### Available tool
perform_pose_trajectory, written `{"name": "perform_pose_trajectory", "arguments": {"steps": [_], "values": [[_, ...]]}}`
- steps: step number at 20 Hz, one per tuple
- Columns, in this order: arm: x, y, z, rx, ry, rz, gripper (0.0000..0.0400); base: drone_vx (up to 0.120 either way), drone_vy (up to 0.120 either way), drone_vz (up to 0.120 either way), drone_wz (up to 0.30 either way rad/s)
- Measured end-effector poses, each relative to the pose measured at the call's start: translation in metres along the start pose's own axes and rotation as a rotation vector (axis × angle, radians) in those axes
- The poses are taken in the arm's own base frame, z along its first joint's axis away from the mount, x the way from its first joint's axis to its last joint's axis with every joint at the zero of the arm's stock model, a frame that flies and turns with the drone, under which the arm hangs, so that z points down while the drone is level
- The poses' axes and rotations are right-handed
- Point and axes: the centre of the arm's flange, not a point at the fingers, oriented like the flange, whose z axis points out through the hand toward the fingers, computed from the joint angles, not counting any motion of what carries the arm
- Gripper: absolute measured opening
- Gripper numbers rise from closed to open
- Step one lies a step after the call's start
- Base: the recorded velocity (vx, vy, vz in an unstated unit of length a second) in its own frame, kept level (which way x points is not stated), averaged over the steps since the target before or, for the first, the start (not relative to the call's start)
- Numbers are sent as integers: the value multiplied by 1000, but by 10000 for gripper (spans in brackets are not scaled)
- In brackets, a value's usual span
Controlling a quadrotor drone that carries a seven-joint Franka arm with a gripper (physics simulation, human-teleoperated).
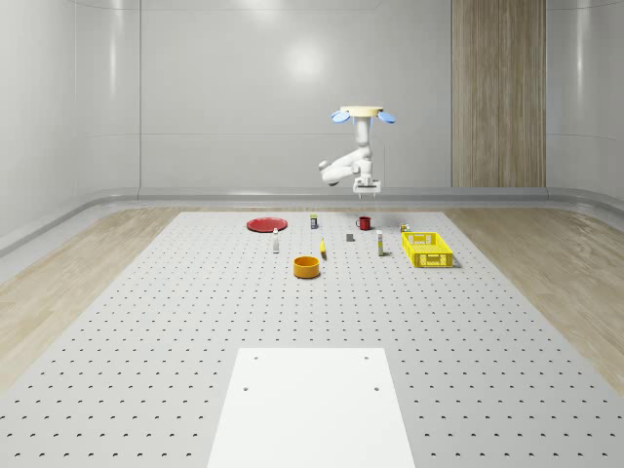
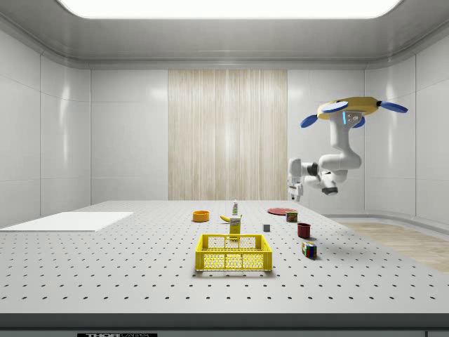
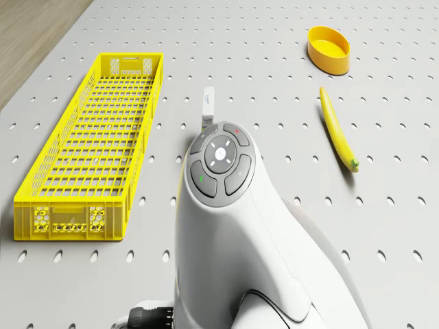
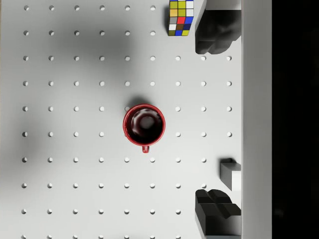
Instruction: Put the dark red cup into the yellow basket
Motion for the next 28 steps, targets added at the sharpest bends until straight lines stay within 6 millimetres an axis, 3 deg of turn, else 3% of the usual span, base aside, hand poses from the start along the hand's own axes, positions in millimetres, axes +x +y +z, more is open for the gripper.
{"name": "perform_pose_trajectory", "arguments": {"steps": [8, 13, 28], "values": [[0, 0, 0, -3, 4, 0, 400, -120, 95, 0, 0], [0, 0, 0, -4, 4, 0, 400, -120, 8, -64, 0], [0, 0, 0, -4, 5, 0, 400, 0, 13, -120, 0]]}}
